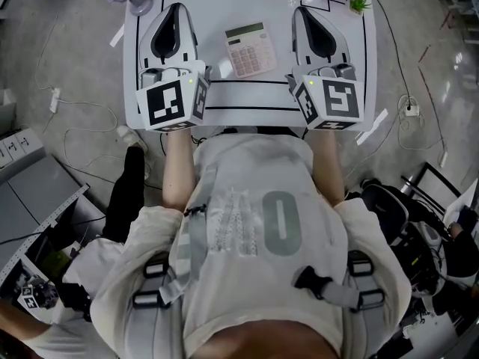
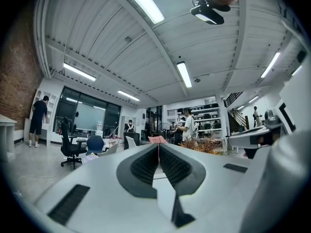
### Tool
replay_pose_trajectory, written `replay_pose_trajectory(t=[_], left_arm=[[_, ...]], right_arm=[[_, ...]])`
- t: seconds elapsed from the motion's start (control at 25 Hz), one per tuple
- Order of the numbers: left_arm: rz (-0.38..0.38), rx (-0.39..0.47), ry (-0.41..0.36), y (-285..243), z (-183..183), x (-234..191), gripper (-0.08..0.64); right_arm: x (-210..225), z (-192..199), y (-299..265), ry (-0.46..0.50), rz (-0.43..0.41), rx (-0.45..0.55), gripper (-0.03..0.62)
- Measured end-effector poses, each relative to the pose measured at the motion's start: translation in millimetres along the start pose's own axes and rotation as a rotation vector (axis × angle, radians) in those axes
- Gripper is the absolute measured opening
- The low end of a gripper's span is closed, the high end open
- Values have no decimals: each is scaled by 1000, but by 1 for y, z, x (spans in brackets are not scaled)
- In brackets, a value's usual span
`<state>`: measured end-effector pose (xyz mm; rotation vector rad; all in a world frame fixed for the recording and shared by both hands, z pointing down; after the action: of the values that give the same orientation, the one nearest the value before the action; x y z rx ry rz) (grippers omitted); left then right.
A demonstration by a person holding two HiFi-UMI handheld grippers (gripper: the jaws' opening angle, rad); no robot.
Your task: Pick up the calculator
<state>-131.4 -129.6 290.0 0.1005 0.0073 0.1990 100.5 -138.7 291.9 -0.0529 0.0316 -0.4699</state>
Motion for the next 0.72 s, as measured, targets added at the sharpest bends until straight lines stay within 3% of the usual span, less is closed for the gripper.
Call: replay_pose_trajectory(t=[0.12,0.32,0.36,0.52,0.72], left_arm=[[29,18,13,4,-5,0,32],[105,83,121,1,-13,2,381],[109,82,137,0,-13,1,407],[126,48,136,-4,-7,2,411],[213,-11,214,-13,6,-4,411]], right_arm=[[-4,-1,1,-6,-8,5,5],[-5,1,1,-17,-17,5,5],[-5,2,0,-17,-20,4,5],[-6,6,-1,-17,-32,-3,5],[-9,6,0,-12,-43,-14,5]])
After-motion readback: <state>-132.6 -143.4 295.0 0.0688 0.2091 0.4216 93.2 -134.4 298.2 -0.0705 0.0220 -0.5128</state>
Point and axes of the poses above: the fingertips, and each gripper's own axes: y backward along the fingers, x to its right, z out of its underside, the point moved 7 cm from there along y, backward along the fingers, and after that the axes turned 2 degrees about x, right-handed, at the moved point
